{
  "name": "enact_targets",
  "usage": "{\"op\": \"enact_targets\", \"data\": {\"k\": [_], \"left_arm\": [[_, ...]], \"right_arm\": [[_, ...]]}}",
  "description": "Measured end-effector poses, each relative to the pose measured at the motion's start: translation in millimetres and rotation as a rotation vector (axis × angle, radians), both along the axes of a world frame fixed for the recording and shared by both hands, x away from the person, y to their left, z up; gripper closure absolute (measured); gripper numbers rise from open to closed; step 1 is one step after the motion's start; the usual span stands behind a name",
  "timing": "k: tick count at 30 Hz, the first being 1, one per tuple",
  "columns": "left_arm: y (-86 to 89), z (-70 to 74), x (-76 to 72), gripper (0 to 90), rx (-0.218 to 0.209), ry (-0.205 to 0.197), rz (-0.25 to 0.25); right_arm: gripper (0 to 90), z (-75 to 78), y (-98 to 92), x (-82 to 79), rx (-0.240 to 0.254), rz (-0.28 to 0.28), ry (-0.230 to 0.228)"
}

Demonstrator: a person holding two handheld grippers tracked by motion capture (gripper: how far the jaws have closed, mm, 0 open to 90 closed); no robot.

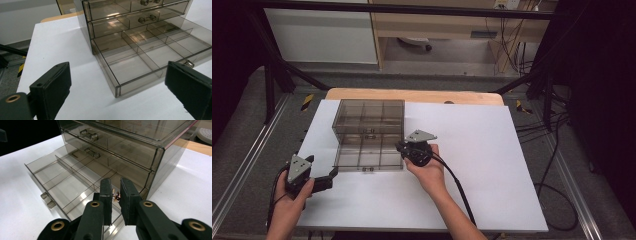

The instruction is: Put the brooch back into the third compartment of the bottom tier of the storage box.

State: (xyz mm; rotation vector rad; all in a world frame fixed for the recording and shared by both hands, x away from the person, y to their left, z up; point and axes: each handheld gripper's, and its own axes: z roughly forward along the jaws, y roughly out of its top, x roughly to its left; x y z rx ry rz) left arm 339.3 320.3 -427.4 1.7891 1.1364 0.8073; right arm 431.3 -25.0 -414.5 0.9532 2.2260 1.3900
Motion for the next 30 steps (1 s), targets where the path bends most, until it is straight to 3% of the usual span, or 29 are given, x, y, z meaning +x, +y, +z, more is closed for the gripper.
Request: {"op": "enact_targets", "data": {"k": [30], "left_arm": [[-0.4, 0.3, -0.1, 6.8, -0.002, 0.001, -0.005]], "right_arm": [[80.8, -2.4, 15.5, -9.4, -0.024, 0.057, 0.007]]}}
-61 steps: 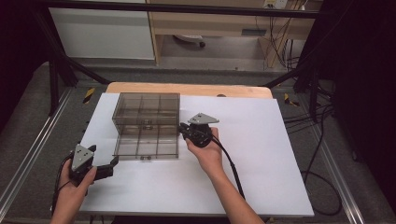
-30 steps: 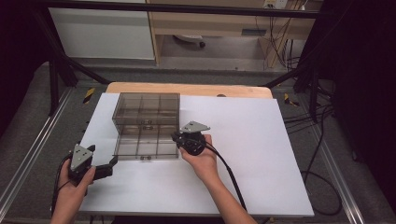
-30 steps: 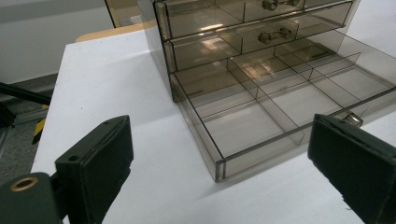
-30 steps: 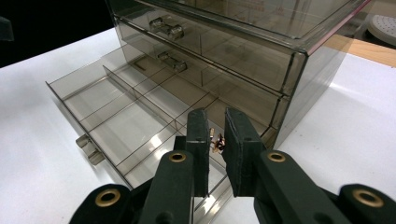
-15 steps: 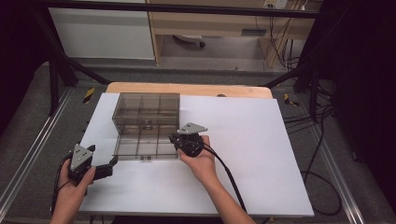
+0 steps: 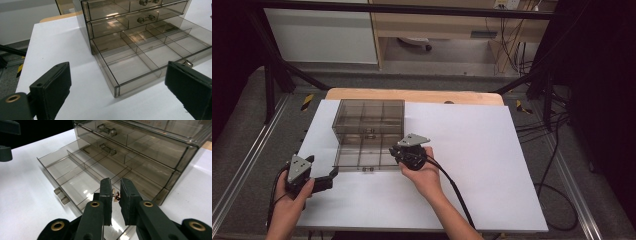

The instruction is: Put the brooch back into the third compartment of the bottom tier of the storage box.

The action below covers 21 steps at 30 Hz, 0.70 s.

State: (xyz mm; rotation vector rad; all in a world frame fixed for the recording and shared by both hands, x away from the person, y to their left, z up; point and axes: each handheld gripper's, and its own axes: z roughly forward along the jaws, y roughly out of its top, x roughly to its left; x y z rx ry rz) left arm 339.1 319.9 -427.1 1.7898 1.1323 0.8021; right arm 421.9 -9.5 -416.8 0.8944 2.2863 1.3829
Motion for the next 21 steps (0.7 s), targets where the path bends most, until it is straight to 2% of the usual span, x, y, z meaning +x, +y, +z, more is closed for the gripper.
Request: {"op": "enact_targets", "data": {"k": [21], "left_arm": [[-0.9, 0.2, 0.0, 6.7, 0.003, 0.000, -0.005]], "right_arm": [[80.8, -4.4, 9.2, -4.8, -0.035, 0.028, -0.002]]}}
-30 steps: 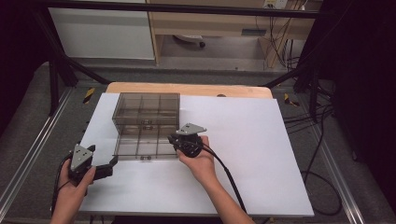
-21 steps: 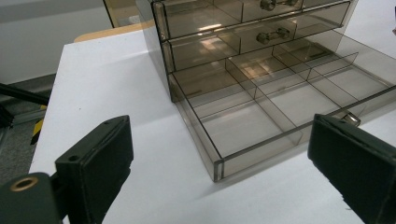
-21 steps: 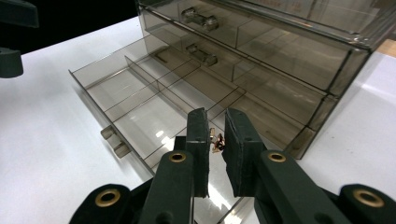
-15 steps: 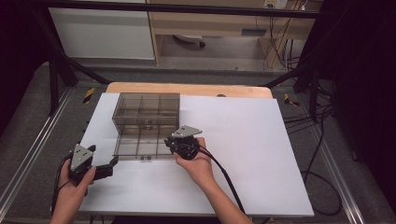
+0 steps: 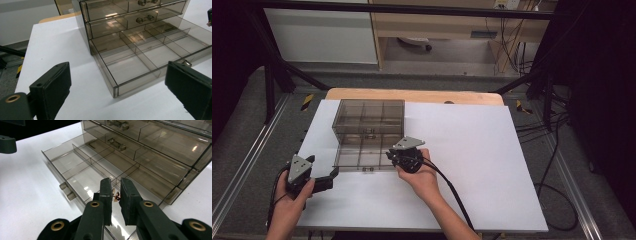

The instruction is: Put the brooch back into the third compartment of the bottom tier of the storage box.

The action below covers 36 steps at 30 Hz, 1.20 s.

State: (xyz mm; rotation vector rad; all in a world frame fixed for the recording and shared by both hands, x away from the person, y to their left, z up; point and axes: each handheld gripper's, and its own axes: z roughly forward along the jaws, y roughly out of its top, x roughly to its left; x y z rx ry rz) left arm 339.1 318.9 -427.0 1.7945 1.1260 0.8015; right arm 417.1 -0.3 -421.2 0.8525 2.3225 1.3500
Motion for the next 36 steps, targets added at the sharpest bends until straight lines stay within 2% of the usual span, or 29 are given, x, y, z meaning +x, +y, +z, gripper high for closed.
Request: {"op": "enact_targets", "data": {"k": [36], "left_arm": [[-1.1, -0.4, -0.1, 6.7, 0.004, 0.004, -0.005]], "right_arm": [[80.4, -11.4, 3.8, 1.5, -0.038, -0.003, 0.037]]}}
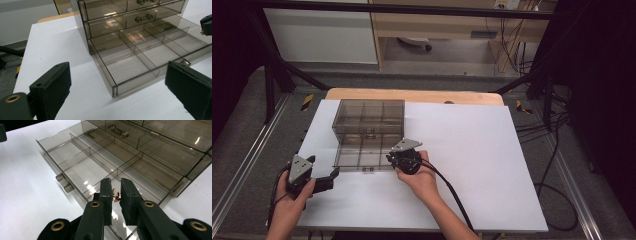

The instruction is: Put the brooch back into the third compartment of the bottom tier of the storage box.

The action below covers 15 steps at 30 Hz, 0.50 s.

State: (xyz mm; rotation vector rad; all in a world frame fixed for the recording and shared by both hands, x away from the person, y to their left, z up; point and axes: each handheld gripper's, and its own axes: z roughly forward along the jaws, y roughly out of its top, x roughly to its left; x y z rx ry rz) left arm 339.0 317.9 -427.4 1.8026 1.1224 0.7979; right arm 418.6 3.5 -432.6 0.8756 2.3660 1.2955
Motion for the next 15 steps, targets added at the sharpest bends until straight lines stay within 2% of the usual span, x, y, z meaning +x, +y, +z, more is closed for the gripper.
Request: {"op": "enact_targets", "data": {"k": [15], "left_arm": [[-0.1, 0.0, 0.0, 6.7, 0.000, 0.000, 0.000]], "right_arm": [[78.4, -0.1, 0.3, 0.0, -0.001, -0.004, 0.001]]}}
